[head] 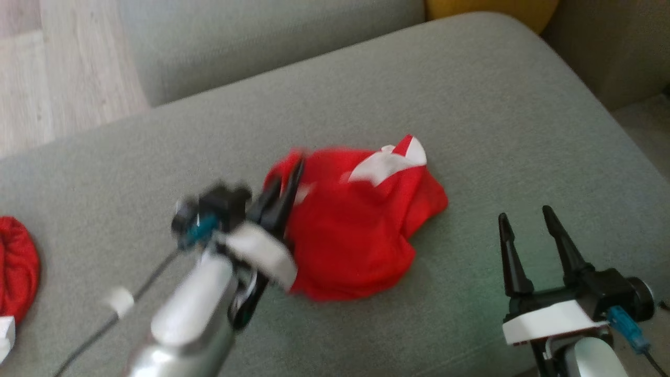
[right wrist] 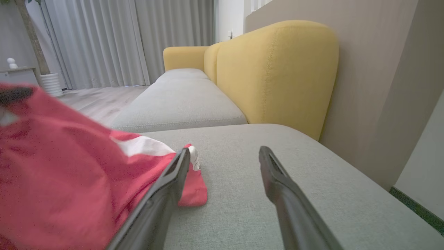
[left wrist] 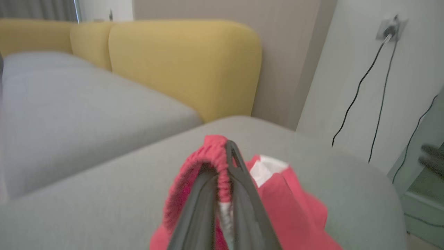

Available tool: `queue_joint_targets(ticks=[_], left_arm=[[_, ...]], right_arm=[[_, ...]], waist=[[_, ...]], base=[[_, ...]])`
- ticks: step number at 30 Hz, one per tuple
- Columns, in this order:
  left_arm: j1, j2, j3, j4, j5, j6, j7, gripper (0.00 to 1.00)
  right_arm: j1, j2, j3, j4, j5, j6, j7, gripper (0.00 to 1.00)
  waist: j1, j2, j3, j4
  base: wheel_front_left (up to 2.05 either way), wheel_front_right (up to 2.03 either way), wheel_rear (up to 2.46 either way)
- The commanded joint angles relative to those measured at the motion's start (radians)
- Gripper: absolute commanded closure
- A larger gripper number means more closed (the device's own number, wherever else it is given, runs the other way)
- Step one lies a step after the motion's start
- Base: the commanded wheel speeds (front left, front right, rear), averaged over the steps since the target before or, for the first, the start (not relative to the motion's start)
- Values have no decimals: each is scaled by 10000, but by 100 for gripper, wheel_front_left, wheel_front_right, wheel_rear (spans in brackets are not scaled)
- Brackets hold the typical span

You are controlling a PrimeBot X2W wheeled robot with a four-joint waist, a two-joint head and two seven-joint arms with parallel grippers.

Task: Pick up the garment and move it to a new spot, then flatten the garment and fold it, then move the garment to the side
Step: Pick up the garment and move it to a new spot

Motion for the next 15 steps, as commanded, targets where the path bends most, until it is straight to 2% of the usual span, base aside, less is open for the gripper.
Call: queue_joint_targets(ticks=[1, 2, 3, 4, 9, 15], left_arm=[[-384, 206, 277, -48, -42, 18, -180, 100], [-234, 139, 232, 281, -58, 19, -310, 100], [-120, 71, 196, 605, -68, 21, -418, 77], [-17, -30, 186, 1194, -45, 84, -636, 0], [15, -307, 270, 1917, 11, 220, -998, 0], [385, -342, 273, 2086, 207, 413, -1094, 0]], right_arm=[[-199, -23, 292, -275, 54, 46, -34, 0], [-220, -23, 305, -266, 68, 46, -34, 0], [-245, -23, 326, -255, 69, 46, -34, 0], [-303, -23, 344, -227, 81, 46, -34, 0], [-433, -23, 341, -179, 85, 46, -34, 0], [-510, -23, 211, -104, -4, 46, -34, 0]], waist=[[0, 0, 216, 41], [0, 0, 299, 82], [0, 0, 374, 134], [0, 0, 506, 267], [0, 0, 706, 786], [0, 0, 537, 1725]], base=[[0, 0, 0], [0, 0, 0], [0, 0, 0], [0, 0, 0], [0, 0, 0], [0, 0, 0]])
